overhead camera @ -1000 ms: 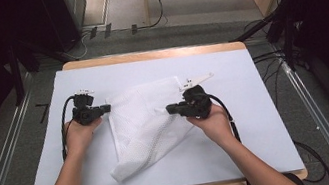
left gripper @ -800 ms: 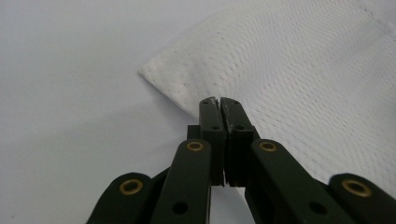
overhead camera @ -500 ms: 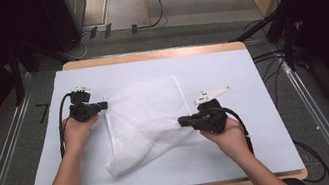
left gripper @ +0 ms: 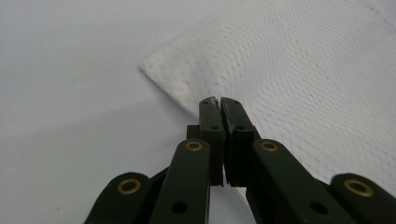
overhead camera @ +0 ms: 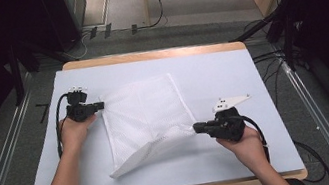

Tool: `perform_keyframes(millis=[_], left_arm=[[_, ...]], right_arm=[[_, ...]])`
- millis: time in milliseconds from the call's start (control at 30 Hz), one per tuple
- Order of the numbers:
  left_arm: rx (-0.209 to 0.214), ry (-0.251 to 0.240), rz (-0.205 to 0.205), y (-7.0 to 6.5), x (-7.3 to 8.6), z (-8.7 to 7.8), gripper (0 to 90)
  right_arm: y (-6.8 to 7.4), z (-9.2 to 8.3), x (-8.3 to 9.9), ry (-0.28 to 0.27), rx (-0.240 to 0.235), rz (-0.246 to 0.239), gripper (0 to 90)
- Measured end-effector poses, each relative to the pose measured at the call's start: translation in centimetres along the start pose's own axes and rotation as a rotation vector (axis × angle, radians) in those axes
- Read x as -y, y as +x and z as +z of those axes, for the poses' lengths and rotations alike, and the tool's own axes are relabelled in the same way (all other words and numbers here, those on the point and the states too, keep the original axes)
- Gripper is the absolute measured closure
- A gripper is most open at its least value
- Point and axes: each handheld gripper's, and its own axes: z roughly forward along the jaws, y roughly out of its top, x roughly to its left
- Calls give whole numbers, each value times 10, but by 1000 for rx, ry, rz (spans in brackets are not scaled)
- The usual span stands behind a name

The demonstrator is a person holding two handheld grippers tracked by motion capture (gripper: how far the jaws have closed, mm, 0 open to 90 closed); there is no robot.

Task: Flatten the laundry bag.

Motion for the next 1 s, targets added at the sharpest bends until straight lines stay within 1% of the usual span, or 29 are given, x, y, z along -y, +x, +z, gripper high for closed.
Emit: perform_keyframes(millis=[100,133,167,200,233,267,333,433,500,533,567,667,767,800,867,900,933,1000], left_arm=[[2,2,-1,-1,0,1,889],[1,2,-1,-1,0,1,888],[4,1,1,-1,0,1,888],[4,4,3,-1,0,1,887],[6,2,2,-1,0,1,887],[9,2,-2,-1,1,1,885],[8,3,1,-1,1,1,882],[9,3,0,0,2,1,868],[8,-3,-6,0,2,0,819],[11,-6,-9,1,2,0,819],[13,-5,-9,1,2,-1,795],[27,-13,-13,-1,2,-4,768],[39,-9,-4,-5,3,-9,731],[47,-6,-2,-6,4,-11,703],[50,4,15,-9,6,-15,689],[53,-4,16,-11,8,-18,675],[62,2,15,-12,9,-20,663],[68,9,21,-15,11,-24,634]], right_arm=[[0,0,1,4,-5,-6,883],[0,0,1,8,-2,-11,849],[0,0,1,8,-2,-11,849],[0,0,1,2,-7,-16,806],[-1,-1,0,-7,-14,-13,795],[-2,-5,-1,-27,-18,-11,768],[-4,-6,-2,-36,-11,-17,758],[-7,-10,-2,-46,3,-13,751],[-9,-10,-2,-51,12,-12,745],[-9,-10,-2,-51,16,-11,741],[-11,-8,-3,-54,24,-11,736],[-13,-5,-3,-47,29,-14,727],[-16,2,-2,-32,34,-2,724],[-19,5,-2,-26,36,-5,719],[-21,7,-2,-27,38,-2,711],[-22,8,-2,-28,43,-5,703],[-23,9,-3,-30,46,-6,695],[-27,13,-4,-30,60,-9,681]])
